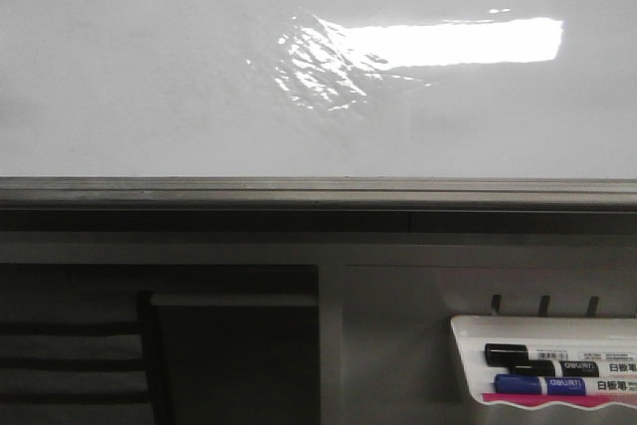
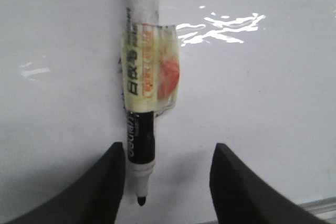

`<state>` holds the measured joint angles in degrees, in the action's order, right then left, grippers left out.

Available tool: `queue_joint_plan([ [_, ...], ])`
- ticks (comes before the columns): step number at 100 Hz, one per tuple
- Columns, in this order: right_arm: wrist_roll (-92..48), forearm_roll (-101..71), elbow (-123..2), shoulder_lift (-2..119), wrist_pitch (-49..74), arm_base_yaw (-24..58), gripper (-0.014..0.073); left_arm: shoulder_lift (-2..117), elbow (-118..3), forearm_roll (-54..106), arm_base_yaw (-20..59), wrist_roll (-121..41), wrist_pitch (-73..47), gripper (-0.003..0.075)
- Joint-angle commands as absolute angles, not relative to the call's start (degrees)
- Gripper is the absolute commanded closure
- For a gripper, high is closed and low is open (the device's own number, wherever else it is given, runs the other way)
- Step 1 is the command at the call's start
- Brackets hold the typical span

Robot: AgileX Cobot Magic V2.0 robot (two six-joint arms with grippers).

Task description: Write number 7 on whiteboard

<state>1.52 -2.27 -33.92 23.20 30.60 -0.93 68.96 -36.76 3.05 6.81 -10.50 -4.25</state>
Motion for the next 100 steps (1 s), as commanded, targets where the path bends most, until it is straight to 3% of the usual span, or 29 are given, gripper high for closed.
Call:
queue_joint_plan([
  [1, 1.0, -2.1, -35.8, 24.0, 25.8, -1.4, 0.0193, 69.2, -38.8, 2.4, 7.1, -10.4, 2.3, 0.0387],
  [47, 1.0, -2.1, -35.8, 24.0, 25.8, -1.4, 0.0193, 73.4, -38.8, 0.6, 6.0, -10.4, 6.0, 0.0396],
  [81, 1.0, -2.1, -35.8, 24.0, 25.8, -1.4, 0.0193, 73.4, -38.8, 0.6, 6.0, -10.4, 6.0, 0.0629],
  [100, 1.0, -2.1, -35.8, 24.0, 25.8, -1.4, 0.0193, 73.4, -38.8, 0.6, 6.0, -10.4, 6.0, 0.0720],
])
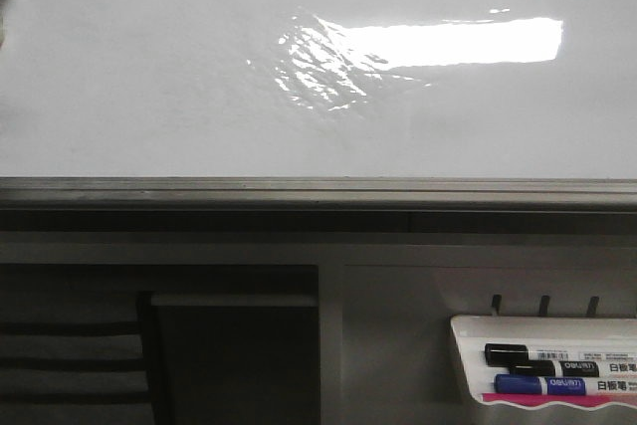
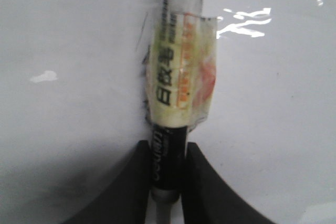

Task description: Write number 7 on whiteboard

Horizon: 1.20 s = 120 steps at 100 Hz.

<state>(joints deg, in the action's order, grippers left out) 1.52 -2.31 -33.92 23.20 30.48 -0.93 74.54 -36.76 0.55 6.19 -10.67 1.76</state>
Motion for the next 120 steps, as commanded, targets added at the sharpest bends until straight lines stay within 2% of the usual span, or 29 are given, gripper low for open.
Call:
queue_joint_plan([
  [1, 1.0, -2.1, -35.8, 24.0, 25.8, -1.4, 0.0193, 73.4, -38.8, 0.6, 6.0, -10.4, 6.0, 0.0722],
  [17, 1.0, -2.1, -35.8, 24.0, 25.6, -1.4, 0.0193, 73.1, -38.9, 0.6, 6.0, -10.4, 5.1, 0.0741],
  [26, 1.0, -2.1, -36.8, 24.4, 27.7, -1.4, 0.0193, 71.9, -40.5, 0.6, 6.8, -10.4, -0.6, 0.0741],
  [49, -1.7, -3.0, -44.5, 31.2, 41.2, -1.4, 0.0200, 68.6, -51.0, 1.3, 13.4, -12.3, -32.1, 0.0741],
  [69, -21.6, -21.4, -51.7, 41.1, 50.4, -1.0, 0.0200, 68.5, -58.9, 14.6, 22.3, -33.7, -54.2, 0.0741],
  [90, -50.8, -40.8, -56.7, 52.1, 61.1, 4.3, 0.0231, 68.6, -59.9, 24.8, 32.2, -48.4, -56.9, 0.0741],
  [106, -60.7, -42.6, -59.7, 59.3, 62.5, 12.8, 0.0251, 68.8, -59.9, 24.7, 39.3, -49.3, -54.6, 0.0741],
  [120, -63.4, -42.4, -63.3, 64.7, 61.7, 21.6, 0.0251, 69.9, -60.3, 24.4, 42.5, -49.3, -54.2, 0.0741],
])
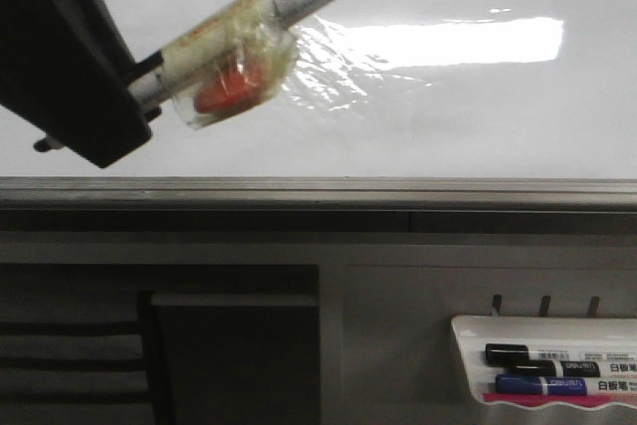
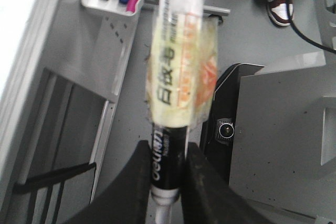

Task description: Write number 7 on whiteboard

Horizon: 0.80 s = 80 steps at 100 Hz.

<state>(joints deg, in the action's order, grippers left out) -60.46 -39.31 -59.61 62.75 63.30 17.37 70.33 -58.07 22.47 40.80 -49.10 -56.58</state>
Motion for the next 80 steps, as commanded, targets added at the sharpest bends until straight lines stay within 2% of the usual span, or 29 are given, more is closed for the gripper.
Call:
queue_joint_plan([
  [1, -63.4, -42.2, -63.6, 64.9, 61.6, 22.0, 0.0251, 70.1, -60.5, 24.4, 42.7, -49.3, -54.2, 0.0741],
  [28, -63.6, -41.3, -66.4, 71.4, 57.4, 31.8, 0.0251, 71.3, -63.7, 24.0, 42.9, -49.9, -54.5, 0.0741],
  [72, -63.6, -41.6, -66.4, 73.1, 54.7, 32.4, 0.0252, 71.4, -63.7, 24.0, 42.9, -52.3, -54.3, 0.0741],
  [80, -63.6, -41.6, -66.4, 73.1, 54.8, 32.4, 0.0291, 71.4, -63.7, 24.0, 42.9, -52.3, -54.1, 0.0741],
])
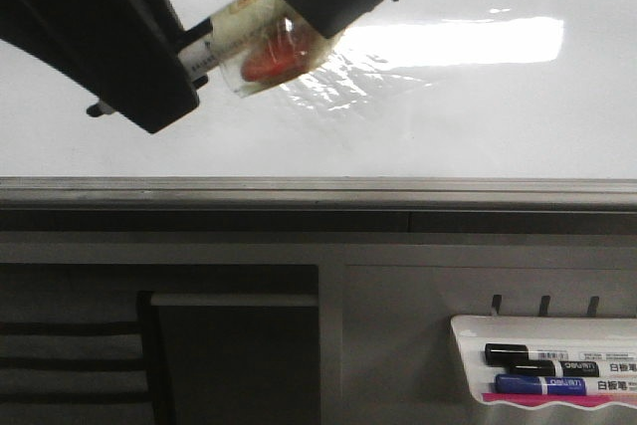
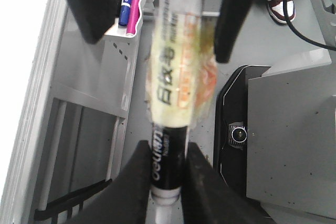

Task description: Write number 7 on whiteboard

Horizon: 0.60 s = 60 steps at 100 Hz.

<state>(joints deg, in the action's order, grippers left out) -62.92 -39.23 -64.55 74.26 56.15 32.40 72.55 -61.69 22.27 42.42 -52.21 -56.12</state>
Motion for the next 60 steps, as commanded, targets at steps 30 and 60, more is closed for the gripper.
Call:
queue_joint_plan([
  [30, -63.6, -41.6, -66.4, 73.1, 56.2, 32.4, 0.0540, 71.4, -63.7, 24.0, 42.9, -52.3, -54.1, 0.0741],
  [60, -63.6, -41.6, -66.4, 73.1, 56.7, 32.4, 0.0639, 71.4, -63.7, 24.0, 42.9, -52.3, -54.1, 0.0741],
])
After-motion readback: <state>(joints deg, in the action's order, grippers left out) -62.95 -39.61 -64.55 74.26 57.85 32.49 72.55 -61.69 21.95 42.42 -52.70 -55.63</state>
